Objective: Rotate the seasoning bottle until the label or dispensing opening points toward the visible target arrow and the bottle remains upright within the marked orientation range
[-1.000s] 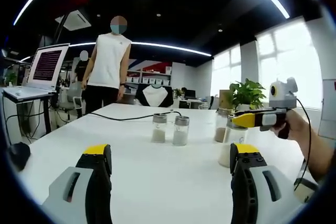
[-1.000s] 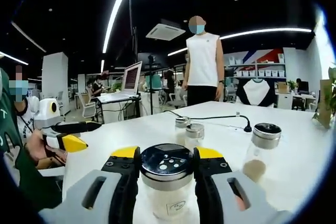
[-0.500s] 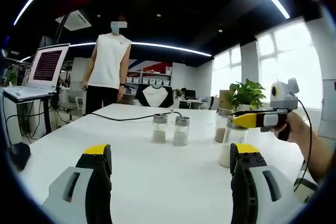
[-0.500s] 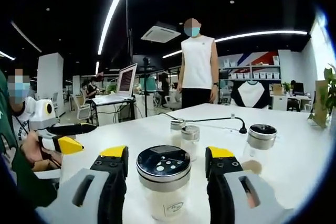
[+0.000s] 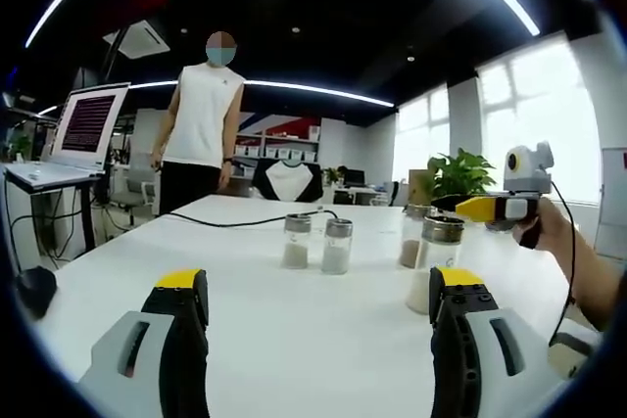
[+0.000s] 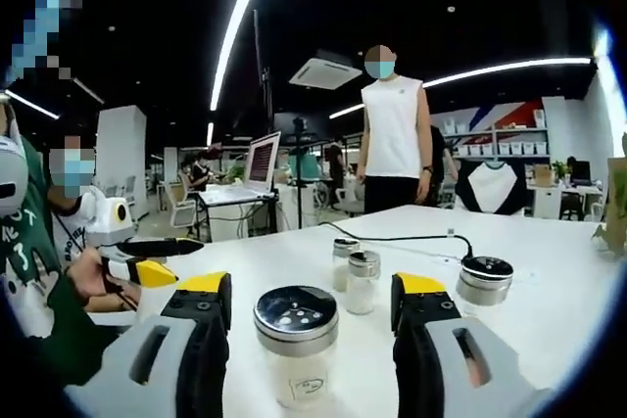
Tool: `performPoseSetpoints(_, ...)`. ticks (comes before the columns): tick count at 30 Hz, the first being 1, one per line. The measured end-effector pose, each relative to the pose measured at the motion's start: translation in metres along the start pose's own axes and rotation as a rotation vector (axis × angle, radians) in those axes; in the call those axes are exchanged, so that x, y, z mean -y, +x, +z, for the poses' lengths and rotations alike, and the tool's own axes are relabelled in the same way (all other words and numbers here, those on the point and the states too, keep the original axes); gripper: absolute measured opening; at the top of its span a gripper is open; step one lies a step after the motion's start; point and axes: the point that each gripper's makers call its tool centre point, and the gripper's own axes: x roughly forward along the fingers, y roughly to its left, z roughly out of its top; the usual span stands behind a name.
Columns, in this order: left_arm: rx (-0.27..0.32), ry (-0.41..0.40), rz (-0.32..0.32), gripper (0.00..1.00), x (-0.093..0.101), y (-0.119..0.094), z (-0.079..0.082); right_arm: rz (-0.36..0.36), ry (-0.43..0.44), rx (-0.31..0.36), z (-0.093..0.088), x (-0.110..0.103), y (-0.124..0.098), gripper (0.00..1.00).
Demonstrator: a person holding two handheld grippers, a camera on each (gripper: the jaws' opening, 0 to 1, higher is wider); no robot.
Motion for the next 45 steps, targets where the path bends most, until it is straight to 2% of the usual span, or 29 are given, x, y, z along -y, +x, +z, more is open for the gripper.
performPoseSetpoints(8, 0.007, 0.004, 0.005, 0.99, -0.002, -0.001, 0.003, 0.12, 0.008, 0.02, 0.002, 0.002, -0.004, 0.7)
performPoseSetpoints(12, 0.005, 0.005, 0.008, 0.99, -0.003, -0.001, 0.003, 0.187, -0.027, 0.013, 0.003, 0.009, -0.008, 0.71)
performPoseSetpoints(18, 0.005, 0.006, 0.003, 0.99, 0.0, -0.001, 0.004, 0.256, -0.03, -0.002, -0.004, 0.014, -0.009, 0.7)
performPoseSetpoints(22, 0.002, 0.006, 0.0, 0.99, 0.0, -0.001, 0.003, 0.318, -0.035, -0.033, -0.016, 0.008, -0.007, 0.68)
performPoseSetpoints(24, 0.003, 0.007, 0.0, 0.99, 0.0, -0.001, 0.003, 0.34, -0.018, -0.023, -0.017, 0.007, -0.005, 0.67)
performPoseSetpoints(30, 0.005, 0.008, 0.0, 0.99, -0.001, -0.001, 0.003, 0.387, -0.019, -0.032, -0.023, -0.006, 0.001, 0.63)
performPoseSetpoints(37, 0.002, 0.008, -0.005, 0.99, -0.001, 0.0, 0.001, 0.414, -0.021, -0.016, -0.02, -0.017, 0.011, 0.58)
performPoseSetpoints(45, 0.006, 0.011, -0.004, 0.99, -0.002, 0.0, 0.001, 0.454, -0.029, -0.03, -0.026, -0.029, 0.016, 0.46)
